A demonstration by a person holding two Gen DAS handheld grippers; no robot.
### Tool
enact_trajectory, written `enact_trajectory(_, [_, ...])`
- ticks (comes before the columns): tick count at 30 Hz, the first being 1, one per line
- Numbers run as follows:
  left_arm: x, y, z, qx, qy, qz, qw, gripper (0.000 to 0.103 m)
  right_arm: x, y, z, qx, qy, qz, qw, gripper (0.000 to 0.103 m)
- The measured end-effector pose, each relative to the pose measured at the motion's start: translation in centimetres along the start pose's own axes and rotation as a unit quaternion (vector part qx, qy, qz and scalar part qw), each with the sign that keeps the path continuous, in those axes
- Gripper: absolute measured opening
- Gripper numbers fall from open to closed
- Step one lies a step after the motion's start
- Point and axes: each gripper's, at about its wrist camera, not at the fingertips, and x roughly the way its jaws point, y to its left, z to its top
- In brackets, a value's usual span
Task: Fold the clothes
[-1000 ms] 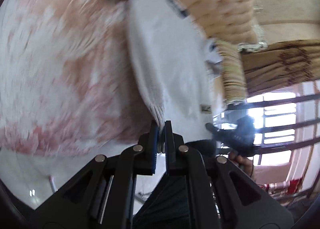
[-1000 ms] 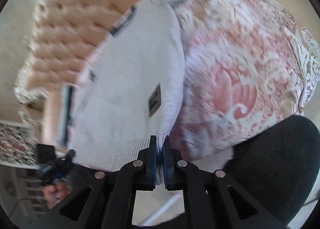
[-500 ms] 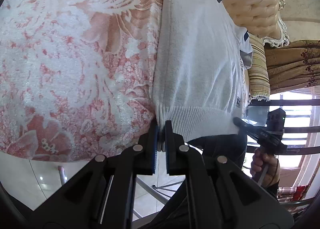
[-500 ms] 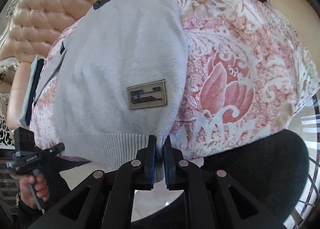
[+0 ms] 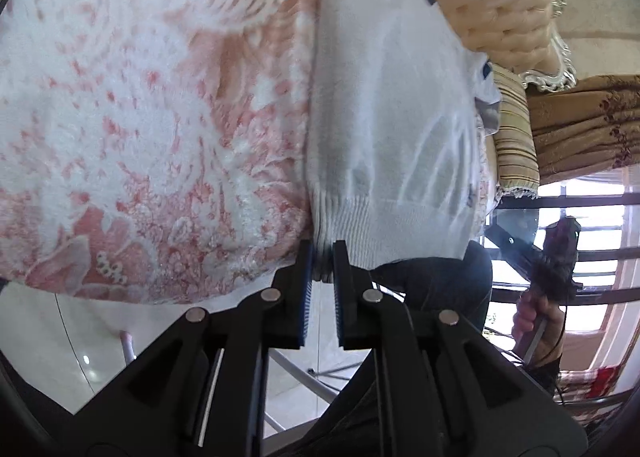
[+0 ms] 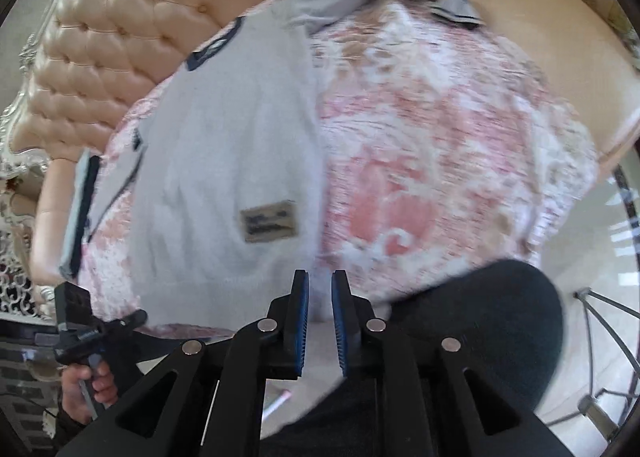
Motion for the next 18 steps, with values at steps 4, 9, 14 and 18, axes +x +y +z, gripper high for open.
enact_trajectory(4, [-1.2, -2.2, 1.4, 0.033, -0.045, -0.026, 0.9981, 0.011, 2.3, 2.2, 1.0, -0.015, 0.006, 0.047, 0.999, 0.015])
enact_trajectory(9, [1.3, -3.1, 4.1, 0.034, -0.032, -0.022, 0.9987, 0.012, 5.2, 3.1, 1.1, -0.018, 0.038, 0.037, 0.998, 0.020])
enact_trajectory(14, [2.5, -0.3, 4.1, -0.021, -0.007, -0.037, 0.9991, 0.012, 6.1, 3.1, 0.8, -0.015, 0.043, 0.025, 0.999, 0.021])
enact_trajectory(18, [-0.3, 1.3, 4.4, -0.034, -0.033, -0.043, 0.9979, 0.012, 6.1, 3.6, 0.7, -0.024, 0.043, 0.014, 0.999, 0.021])
